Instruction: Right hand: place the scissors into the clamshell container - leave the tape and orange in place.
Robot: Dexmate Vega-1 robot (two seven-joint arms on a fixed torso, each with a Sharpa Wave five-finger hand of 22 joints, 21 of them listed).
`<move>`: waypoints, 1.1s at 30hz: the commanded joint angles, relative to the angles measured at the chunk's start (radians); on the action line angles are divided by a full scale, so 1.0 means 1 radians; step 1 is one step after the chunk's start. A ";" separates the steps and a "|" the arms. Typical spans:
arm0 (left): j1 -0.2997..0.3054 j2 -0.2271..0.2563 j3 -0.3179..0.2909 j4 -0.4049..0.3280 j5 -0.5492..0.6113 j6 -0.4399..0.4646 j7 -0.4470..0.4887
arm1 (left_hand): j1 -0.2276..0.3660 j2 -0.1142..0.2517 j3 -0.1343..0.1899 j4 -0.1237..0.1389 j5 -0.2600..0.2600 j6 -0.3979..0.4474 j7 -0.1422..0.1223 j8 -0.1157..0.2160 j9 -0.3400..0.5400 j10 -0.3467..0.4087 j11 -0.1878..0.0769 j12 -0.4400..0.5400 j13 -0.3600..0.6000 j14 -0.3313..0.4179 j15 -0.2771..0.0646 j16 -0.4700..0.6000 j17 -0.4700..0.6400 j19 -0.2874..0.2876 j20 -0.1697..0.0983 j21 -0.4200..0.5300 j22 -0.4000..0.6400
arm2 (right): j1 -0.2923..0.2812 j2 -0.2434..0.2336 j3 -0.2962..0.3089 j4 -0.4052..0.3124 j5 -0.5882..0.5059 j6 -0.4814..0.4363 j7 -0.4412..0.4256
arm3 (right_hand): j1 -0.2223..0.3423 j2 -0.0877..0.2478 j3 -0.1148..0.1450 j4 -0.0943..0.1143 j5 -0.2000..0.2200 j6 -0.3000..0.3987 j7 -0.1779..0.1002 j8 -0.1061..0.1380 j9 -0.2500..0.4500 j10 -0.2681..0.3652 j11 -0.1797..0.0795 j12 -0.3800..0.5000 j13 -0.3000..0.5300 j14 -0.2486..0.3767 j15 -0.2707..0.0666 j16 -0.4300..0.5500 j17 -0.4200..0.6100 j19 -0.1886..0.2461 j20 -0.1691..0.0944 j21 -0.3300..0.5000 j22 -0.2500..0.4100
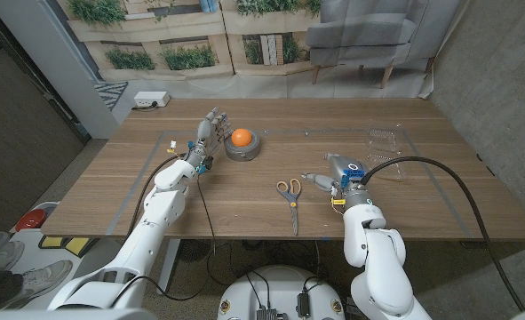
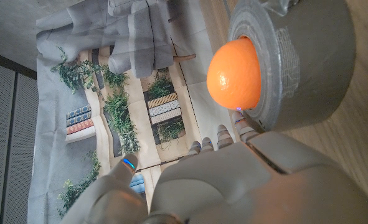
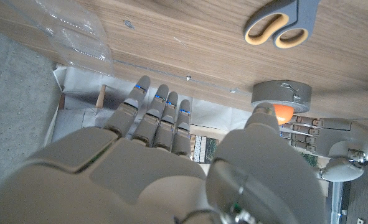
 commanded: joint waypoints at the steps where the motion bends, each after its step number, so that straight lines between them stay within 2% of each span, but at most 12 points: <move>1: 0.009 0.002 -0.002 -0.011 -0.002 0.005 0.001 | -0.001 0.105 -0.005 0.001 0.007 0.002 0.005 0.000 0.004 -0.066 0.006 0.006 0.004 -0.077 0.008 0.008 0.004 -0.001 0.002 0.000 0.002 | -0.041 0.107 0.014 0.032 -0.149 0.073 0.008 | 0.020 -0.002 -0.013 -0.009 0.011 0.024 -0.007 0.005 0.006 0.040 -0.001 0.026 0.015 0.037 -0.047 0.029 0.030 0.023 -0.006 0.009 0.005; 3: 0.010 0.002 -0.003 -0.011 -0.003 0.005 0.000 | -0.001 0.105 -0.005 0.001 0.007 0.002 0.005 0.000 0.004 -0.066 0.007 0.006 0.004 -0.077 0.008 0.008 0.004 -0.001 0.002 0.000 0.002 | -0.045 0.121 0.015 0.037 -0.167 0.082 0.008 | 0.029 -0.005 -0.019 -0.013 0.016 0.045 -0.009 0.012 0.010 0.050 -0.008 0.038 0.023 0.052 -0.050 0.045 0.050 0.031 -0.005 0.013 0.007; 5: 0.011 0.002 -0.003 -0.011 -0.004 0.005 0.000 | -0.001 0.105 -0.005 0.001 0.007 0.002 0.006 0.000 0.004 -0.066 0.006 0.006 0.004 -0.077 0.009 0.008 0.004 -0.001 0.002 0.000 0.002 | -0.050 0.134 0.018 0.040 -0.178 0.091 0.009 | 0.037 -0.009 -0.024 -0.017 0.019 0.048 -0.010 0.011 0.013 0.071 -0.002 0.054 0.031 0.058 -0.055 0.057 0.069 0.033 -0.010 0.013 0.009; 15: 0.012 0.004 -0.003 -0.006 -0.005 0.004 -0.003 | -0.001 0.106 -0.005 0.001 0.007 0.002 0.006 0.000 0.004 -0.066 0.007 0.006 0.004 -0.077 0.009 0.008 0.004 -0.001 0.002 -0.001 0.002 | -0.066 0.177 0.021 0.056 -0.218 0.128 -0.002 | 0.063 -0.032 -0.050 -0.029 0.030 0.061 -0.024 0.010 0.023 0.074 -0.030 0.080 0.056 0.092 -0.081 0.109 0.136 0.035 -0.028 0.016 0.015; 20: 0.010 0.004 -0.003 -0.003 -0.004 0.002 -0.006 | -0.001 0.106 -0.005 0.001 0.007 0.002 0.007 0.000 0.004 -0.067 0.008 0.006 0.004 -0.077 0.010 0.007 0.004 -0.001 0.003 -0.001 0.002 | -0.069 0.189 0.021 0.060 -0.230 0.142 0.000 | 0.073 -0.041 -0.060 -0.033 0.034 0.068 -0.028 0.010 0.027 0.076 -0.042 0.090 0.065 0.091 -0.086 0.126 0.163 0.034 -0.033 0.018 0.019; 30: 0.007 0.004 -0.001 0.003 -0.004 0.001 -0.010 | -0.001 0.107 -0.005 0.001 0.008 0.002 0.007 0.000 0.004 -0.066 0.007 0.006 0.004 -0.077 0.009 0.008 0.004 -0.001 0.002 -0.002 0.002 | -0.074 0.201 0.016 0.067 -0.231 0.166 0.004 | 0.078 -0.053 -0.088 -0.031 0.044 0.115 -0.023 0.023 0.039 0.115 -0.034 0.132 0.094 0.125 -0.078 0.190 0.240 0.029 -0.034 0.021 0.028; 33: 0.006 0.004 -0.001 0.003 -0.004 0.001 -0.010 | -0.001 0.107 -0.005 0.001 0.008 0.001 0.007 -0.001 0.004 -0.066 0.007 0.006 0.004 -0.077 0.009 0.008 0.004 0.000 0.002 -0.002 0.002 | -0.074 0.205 0.012 0.071 -0.237 0.170 0.011 | 0.072 -0.058 -0.104 -0.025 0.048 0.156 -0.025 0.037 0.046 0.125 -0.028 0.149 0.109 0.122 -0.073 0.216 0.279 0.026 -0.032 0.022 0.031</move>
